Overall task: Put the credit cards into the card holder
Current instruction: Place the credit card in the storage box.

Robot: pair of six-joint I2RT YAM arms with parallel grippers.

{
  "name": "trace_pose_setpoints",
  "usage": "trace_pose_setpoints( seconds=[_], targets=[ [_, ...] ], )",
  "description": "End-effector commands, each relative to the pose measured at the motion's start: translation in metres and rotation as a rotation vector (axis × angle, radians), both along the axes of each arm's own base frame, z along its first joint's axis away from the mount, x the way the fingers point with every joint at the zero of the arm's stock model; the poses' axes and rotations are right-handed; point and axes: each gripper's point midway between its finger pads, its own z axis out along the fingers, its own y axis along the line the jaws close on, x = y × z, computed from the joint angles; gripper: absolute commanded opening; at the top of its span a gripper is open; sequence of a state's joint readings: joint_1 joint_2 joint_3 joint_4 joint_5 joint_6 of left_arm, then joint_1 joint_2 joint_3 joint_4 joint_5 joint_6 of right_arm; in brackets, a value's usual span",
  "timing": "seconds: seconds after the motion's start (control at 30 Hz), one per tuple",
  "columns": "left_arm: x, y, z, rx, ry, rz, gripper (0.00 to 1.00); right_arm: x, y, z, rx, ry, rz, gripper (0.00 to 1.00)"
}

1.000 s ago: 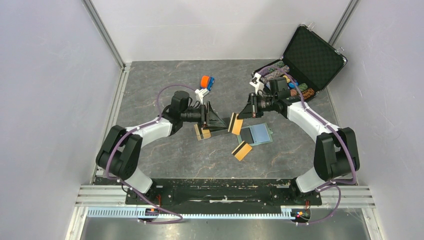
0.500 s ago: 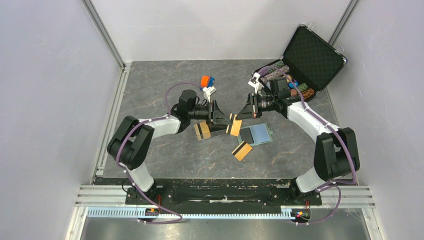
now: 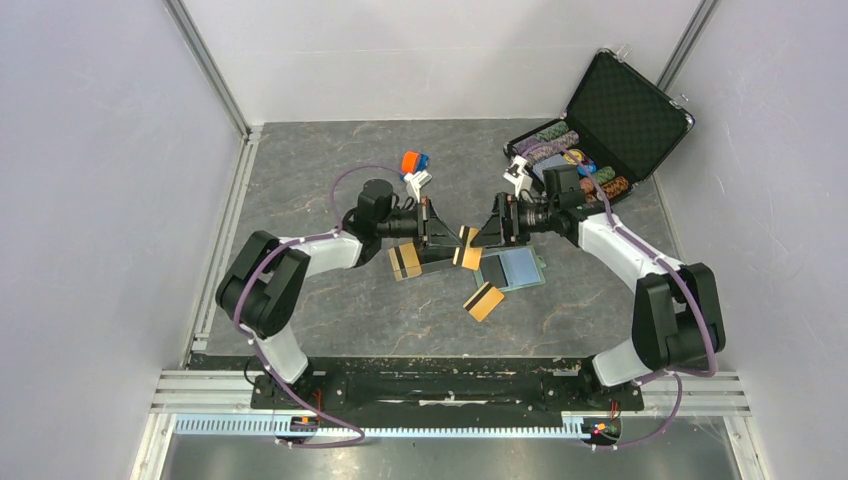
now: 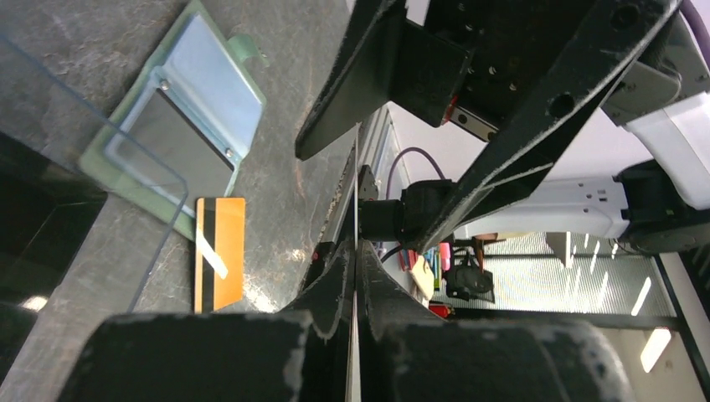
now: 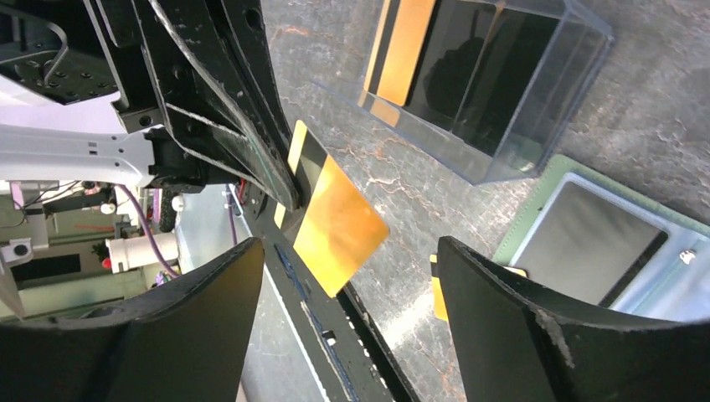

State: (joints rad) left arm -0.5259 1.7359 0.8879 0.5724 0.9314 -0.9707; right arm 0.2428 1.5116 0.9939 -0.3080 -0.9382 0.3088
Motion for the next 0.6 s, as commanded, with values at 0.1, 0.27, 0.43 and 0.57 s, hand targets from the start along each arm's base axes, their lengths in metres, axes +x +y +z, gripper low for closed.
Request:
trace_pose_setpoints(
  seconds=[0.1,0.27,0.43,0.57],
  targets=[
    [0.005,0.014,-0.002,0.092,-0.060,0.105,0.02,0.000,-0.011,0.001,-0.012,-0.058,-0.051,0.84],
    [0.006,0.017,0.007,0.079,-0.077,0.122,0.02,-0.006,-0.006,0.001,0.052,-0.036,-0.050,0.83],
    [0.020,0.035,-0.011,0.223,-0.071,0.232,0.02,-0.004,-0.008,-0.005,0.030,-0.033,-0.076,0.83],
    [0.031,0.058,-0.026,0.335,-0.050,0.315,0.02,-0.004,-0.015,-0.015,-0.021,-0.028,-0.106,0.84]
  ],
)
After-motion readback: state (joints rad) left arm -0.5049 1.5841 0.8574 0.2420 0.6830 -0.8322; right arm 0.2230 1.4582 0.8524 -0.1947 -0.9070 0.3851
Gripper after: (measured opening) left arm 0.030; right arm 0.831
